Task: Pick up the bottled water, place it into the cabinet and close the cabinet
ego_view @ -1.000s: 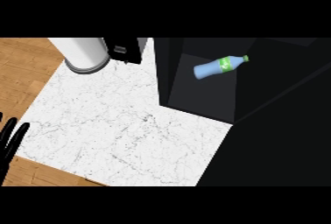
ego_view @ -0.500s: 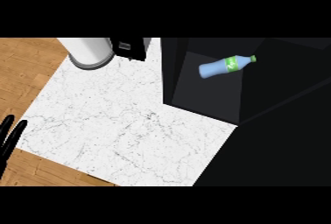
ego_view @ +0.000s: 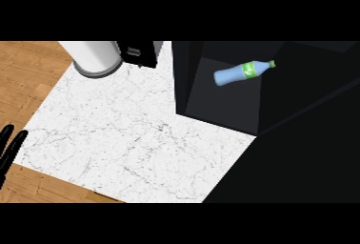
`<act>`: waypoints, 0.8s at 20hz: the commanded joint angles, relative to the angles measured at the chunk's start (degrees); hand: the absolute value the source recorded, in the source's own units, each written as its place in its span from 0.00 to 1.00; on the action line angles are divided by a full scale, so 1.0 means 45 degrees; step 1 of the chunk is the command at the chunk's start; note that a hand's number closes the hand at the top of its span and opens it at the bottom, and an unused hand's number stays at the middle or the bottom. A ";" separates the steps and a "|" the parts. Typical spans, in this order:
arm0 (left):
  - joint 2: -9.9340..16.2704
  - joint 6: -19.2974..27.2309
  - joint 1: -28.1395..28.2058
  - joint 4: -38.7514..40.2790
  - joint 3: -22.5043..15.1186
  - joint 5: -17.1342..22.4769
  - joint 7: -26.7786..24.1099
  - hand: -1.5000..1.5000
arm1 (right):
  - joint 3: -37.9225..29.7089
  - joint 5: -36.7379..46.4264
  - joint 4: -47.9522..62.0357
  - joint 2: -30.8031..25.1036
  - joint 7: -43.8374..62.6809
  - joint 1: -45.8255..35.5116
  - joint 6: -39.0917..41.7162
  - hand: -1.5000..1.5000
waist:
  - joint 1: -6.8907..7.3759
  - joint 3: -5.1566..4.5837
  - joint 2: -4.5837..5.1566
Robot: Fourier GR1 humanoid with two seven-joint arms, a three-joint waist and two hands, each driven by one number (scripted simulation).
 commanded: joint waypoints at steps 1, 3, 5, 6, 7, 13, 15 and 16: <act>-0.0082 -0.0047 0.0011 0.0093 0.0012 0.0054 -0.0041 0.00 | -0.0244 0.0446 0.1290 0.0533 0.1454 -0.1181 -0.0810 1.00 | 0.0013 0.0084 0.0108; -0.0068 -0.0041 0.0031 0.0151 0.0079 0.0115 -0.0027 0.00 | -0.0185 0.0390 0.1879 0.0859 0.1914 -0.1605 -0.1062 1.00 | -0.0070 0.0106 0.0087; -0.0029 -0.0087 0.0030 0.0267 0.0038 0.0167 0.0086 0.00 | -0.0293 0.0380 0.2244 0.1295 0.2292 -0.2255 -0.1357 1.00 | -0.0271 0.0111 0.0065; -0.0005 -0.0171 0.0092 0.0282 0.0193 0.0130 -0.0062 0.00 | -0.0419 0.0399 0.2640 0.1566 0.2371 -0.2631 -0.1500 1.00 | -0.0090 0.0132 0.0013; 0.0033 -0.0149 -0.0009 0.0227 0.0266 0.0175 -0.0040 0.00 | -0.0348 0.0353 0.3056 0.1673 0.2713 -0.2909 -0.1554 1.00 | -0.0248 0.0157 -0.0027; -0.0145 -0.0269 0.0158 0.0436 0.0073 0.0171 -0.0043 0.00 | -0.0619 0.0082 0.5086 0.3086 0.3627 -0.4983 -0.2218 1.00 | -0.0264 0.0185 -0.0013; 0.0000 -0.0313 0.0130 0.0543 0.0241 0.0214 0.0004 0.00 | -0.0978 0.0057 0.5512 0.3462 0.3862 -0.5626 -0.2473 1.00 | -0.0443 0.0210 -0.0065; -0.0116 -0.0280 0.0158 0.0574 0.0247 0.0269 -0.0067 0.00 | -0.1323 0.0194 0.5849 0.3684 0.3805 -0.5857 -0.2723 1.00 | -0.0538 0.0230 -0.0069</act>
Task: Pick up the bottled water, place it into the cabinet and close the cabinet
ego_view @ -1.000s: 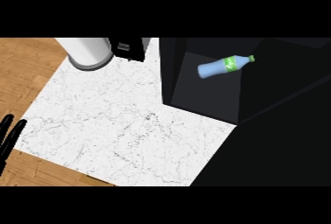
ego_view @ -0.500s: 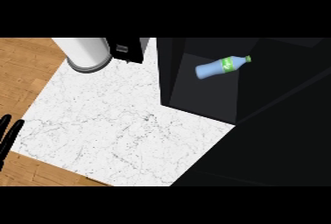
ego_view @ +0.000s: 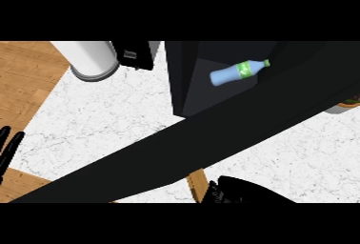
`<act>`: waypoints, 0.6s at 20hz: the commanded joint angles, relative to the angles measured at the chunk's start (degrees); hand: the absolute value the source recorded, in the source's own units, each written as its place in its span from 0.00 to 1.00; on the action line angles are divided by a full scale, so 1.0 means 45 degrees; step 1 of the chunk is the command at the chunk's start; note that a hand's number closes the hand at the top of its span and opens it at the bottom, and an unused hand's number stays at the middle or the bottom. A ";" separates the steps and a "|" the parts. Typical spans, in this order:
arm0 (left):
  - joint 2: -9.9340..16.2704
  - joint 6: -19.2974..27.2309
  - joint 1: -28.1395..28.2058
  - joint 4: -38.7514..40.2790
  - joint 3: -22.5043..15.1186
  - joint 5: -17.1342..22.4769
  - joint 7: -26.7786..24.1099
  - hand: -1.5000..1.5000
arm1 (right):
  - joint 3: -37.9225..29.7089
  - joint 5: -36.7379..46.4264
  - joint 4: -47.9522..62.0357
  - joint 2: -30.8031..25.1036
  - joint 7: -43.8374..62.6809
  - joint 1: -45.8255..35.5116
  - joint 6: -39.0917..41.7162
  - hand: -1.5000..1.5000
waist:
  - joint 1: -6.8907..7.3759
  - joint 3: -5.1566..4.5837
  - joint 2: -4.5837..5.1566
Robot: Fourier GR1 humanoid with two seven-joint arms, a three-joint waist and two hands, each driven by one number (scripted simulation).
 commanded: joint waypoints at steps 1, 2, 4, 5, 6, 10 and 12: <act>-0.0004 -0.0104 0.0105 0.0301 0.0121 0.0044 -0.0050 0.00 | -0.1051 0.0841 0.2146 0.1231 0.1132 -0.1448 -0.1703 1.00 | -0.0269 0.0103 0.0071; 0.0027 -0.0048 0.0173 0.0325 0.0229 0.0071 -0.0063 0.00 | -0.1340 0.1032 0.2418 0.1430 0.1233 -0.1751 -0.2013 1.00 | -0.0374 0.0125 -0.0017; -0.0005 -0.0032 0.0222 0.0342 0.0203 0.0111 -0.0025 0.00 | -0.1924 0.1234 0.3173 0.2041 0.1280 -0.2677 -0.2644 1.00 | -0.0485 0.0156 -0.0029; -0.0028 -0.0087 0.0192 0.0367 0.0186 0.0110 -0.0037 0.00 | -0.2013 0.1470 0.3753 0.2125 0.1319 -0.3009 -0.3127 1.00 | -0.0586 0.0167 -0.0020; -0.0016 -0.0065 0.0203 0.0369 0.0359 0.0152 -0.0133 0.00 | -0.2461 0.1505 0.4078 0.2140 0.1358 -0.3476 -0.3616 1.00 | -0.0502 0.0174 -0.0027; 0.0157 -0.0551 0.0346 0.0536 0.0471 0.0142 -0.0169 0.00 | -0.3047 0.1771 0.6040 0.2171 0.1359 -0.5652 -0.5425 1.00 | -0.0362 0.0194 -0.0051; -0.0103 -0.0246 0.0202 0.0269 0.0364 0.0222 -0.0183 0.00 | -0.3461 0.1800 0.7295 0.2175 0.1266 -0.6634 -0.6098 1.00 | -0.0420 0.0239 0.0019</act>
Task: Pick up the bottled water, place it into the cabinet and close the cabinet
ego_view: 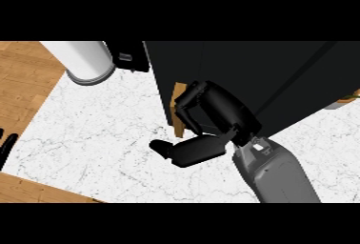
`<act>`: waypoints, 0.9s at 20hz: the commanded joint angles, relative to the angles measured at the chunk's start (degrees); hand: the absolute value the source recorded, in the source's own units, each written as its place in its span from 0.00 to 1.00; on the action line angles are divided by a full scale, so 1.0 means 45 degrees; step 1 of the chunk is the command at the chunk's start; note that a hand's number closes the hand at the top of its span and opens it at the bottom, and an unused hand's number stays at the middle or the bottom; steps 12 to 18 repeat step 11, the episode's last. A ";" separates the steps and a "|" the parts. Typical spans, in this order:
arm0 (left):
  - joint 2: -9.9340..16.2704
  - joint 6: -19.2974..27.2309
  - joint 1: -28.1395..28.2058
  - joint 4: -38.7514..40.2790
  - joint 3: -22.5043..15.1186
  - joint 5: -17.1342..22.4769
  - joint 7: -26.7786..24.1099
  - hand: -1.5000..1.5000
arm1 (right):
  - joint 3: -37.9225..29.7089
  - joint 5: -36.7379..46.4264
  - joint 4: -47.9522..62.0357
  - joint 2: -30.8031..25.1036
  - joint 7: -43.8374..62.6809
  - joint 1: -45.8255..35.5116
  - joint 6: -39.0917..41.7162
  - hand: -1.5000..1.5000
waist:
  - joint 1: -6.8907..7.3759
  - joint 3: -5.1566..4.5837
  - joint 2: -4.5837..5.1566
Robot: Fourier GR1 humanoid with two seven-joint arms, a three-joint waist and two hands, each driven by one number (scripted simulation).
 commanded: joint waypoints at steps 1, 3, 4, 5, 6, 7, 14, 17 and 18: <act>0.0028 -0.0154 -0.0052 0.0057 0.0117 0.0033 -0.0035 0.00 | -0.1125 0.0181 0.2520 -0.0003 0.0213 -0.2076 -0.1802 1.00 | -0.0092 0.0077 0.0125; -0.0088 -0.0295 0.0054 0.0227 0.0038 0.0156 -0.0023 0.00 | -0.1623 -0.0127 0.3477 -0.0003 0.0078 -0.3125 -0.2563 1.00 | -0.0094 0.0079 0.0150; 0.0042 -0.0232 -0.0046 0.0148 0.0166 0.0107 0.0010 0.00 | -0.1661 -0.0343 0.3842 -0.0003 0.0113 -0.3468 -0.3091 0.00 | -0.0054 0.0096 0.0131; -0.0238 -0.0287 0.0201 0.0038 -0.0081 0.0108 -0.0095 0.00 | -0.1790 -0.0444 0.4127 -0.0002 0.0178 -0.3630 -0.3459 0.00 | 0.0006 0.0092 0.0101; -0.0125 -0.0320 0.0067 0.0156 0.0055 0.0145 -0.0048 0.00 | -0.1869 -0.0785 0.4428 -0.0003 -0.0025 -0.3705 -0.3717 0.00 | -0.0144 0.0108 0.0143; -0.0138 -0.0470 0.0069 0.0219 -0.0014 0.0165 -0.0032 0.00 | -0.1781 -0.0756 0.4672 -0.0003 -0.0086 -0.3804 -0.3951 0.00 | -0.0047 0.0092 0.0213; -0.0207 -0.0448 0.0147 0.0401 0.0044 -0.0026 -0.0131 0.00 | -0.1530 -0.1395 0.5477 -0.0003 -0.0033 -0.4763 -0.4663 0.00 | -0.0142 0.0099 0.0140; -0.0207 -0.0448 0.0147 0.0401 0.0044 -0.0026 -0.0131 0.00 | -0.1530 -0.1395 0.5477 -0.0003 -0.0033 -0.4763 -0.4663 0.00 | -0.0142 0.0099 0.0140; -0.0207 -0.0448 0.0147 0.0401 0.0044 -0.0026 -0.0131 0.00 | -0.1530 -0.1395 0.5477 -0.0003 -0.0033 -0.4763 -0.4663 0.00 | -0.0142 0.0099 0.0140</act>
